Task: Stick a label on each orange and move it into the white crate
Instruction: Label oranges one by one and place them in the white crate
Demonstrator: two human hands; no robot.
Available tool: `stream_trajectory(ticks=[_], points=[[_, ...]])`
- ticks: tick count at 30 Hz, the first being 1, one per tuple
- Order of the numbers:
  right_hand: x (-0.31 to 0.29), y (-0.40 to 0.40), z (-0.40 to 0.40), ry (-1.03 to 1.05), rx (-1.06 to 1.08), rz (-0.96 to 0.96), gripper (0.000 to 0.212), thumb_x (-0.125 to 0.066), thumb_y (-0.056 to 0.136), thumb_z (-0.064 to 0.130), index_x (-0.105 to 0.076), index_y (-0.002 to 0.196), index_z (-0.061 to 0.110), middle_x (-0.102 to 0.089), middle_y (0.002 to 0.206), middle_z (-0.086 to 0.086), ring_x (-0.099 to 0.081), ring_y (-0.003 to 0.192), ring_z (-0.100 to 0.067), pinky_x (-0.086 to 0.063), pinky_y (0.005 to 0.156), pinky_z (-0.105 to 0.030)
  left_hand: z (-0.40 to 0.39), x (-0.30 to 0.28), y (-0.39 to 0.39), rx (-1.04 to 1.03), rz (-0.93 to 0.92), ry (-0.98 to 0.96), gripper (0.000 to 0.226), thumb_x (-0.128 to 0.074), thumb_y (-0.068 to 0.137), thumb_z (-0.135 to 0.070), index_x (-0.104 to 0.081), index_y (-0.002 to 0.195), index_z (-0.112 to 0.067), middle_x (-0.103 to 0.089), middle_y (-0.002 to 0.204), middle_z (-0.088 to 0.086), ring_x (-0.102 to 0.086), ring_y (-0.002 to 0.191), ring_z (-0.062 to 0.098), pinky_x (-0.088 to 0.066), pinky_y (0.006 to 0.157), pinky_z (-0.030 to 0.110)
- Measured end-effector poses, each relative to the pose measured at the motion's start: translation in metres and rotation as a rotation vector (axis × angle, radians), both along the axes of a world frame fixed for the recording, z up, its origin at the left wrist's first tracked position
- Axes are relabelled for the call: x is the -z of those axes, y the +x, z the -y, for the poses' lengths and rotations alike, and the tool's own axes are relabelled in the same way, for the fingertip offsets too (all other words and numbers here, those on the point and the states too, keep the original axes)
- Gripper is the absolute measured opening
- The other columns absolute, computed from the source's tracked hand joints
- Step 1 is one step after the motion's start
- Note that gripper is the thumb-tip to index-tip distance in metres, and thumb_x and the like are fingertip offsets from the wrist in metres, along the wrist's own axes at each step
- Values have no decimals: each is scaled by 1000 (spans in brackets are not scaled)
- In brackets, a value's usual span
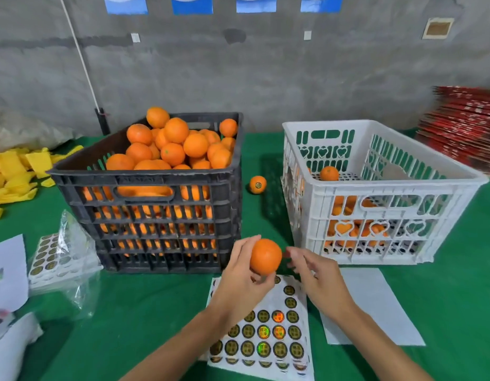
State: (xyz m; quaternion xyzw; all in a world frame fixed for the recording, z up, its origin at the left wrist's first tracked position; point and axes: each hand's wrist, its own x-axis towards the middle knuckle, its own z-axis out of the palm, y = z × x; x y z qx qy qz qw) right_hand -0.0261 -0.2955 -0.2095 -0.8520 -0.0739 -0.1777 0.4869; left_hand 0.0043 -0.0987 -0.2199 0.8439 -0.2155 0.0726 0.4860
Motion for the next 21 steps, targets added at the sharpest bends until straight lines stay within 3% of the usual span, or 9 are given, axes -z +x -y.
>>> stream_trajectory(ticks=[2,5,7,13,17,21], points=[[9,1,7,-88,-82,-78,21,-61,101,38,-72,119,35,-72,113,23,-63,110,0,-52,97,-35,-4,7,-3,-60,-99,-127,72,-80,88,-32,-38,145,-41,-40,139,-17,-64,102,-3,-52,83,13],[18,6,7,-413,-212,-157,56,-62,92,63,-67,135,27,-59,137,23,-48,124,4,-41,108,-25,-7,8,-4,-83,-186,-237,69,-82,87,-29,-41,143,-39,-52,136,-5,-70,104,8,-56,86,22],[21,8,5,-513,-240,-159,67,-59,87,72,-68,135,25,-59,137,21,-48,123,-1,-40,105,-23,-8,9,-5,-85,-199,-262,68,-82,87,-28,-42,140,-40,-56,134,-2,-71,103,10,-56,83,20],[25,12,0,-359,-194,-132,37,-69,90,53,-81,108,23,-69,111,17,-56,105,-8,-48,89,-28,-10,15,-4,-87,-210,-318,67,-84,85,-25,-47,138,-41,-56,132,-12,-67,110,3,-55,85,16],[28,15,-3,-180,-148,-177,12,-76,92,34,-83,92,24,-70,95,17,-59,98,-10,-50,86,-36,-12,16,-4,-70,-192,-284,70,-83,79,-41,-46,138,-42,-57,132,-10,-68,108,9,-59,88,27],[29,16,-8,-59,-18,-175,13,-73,94,25,-80,83,23,-70,87,13,-61,90,-8,-51,84,-39,-11,15,-3,-77,-165,-223,72,-81,76,-45,-45,139,-41,-55,130,-10,-69,103,12,-59,83,25]])
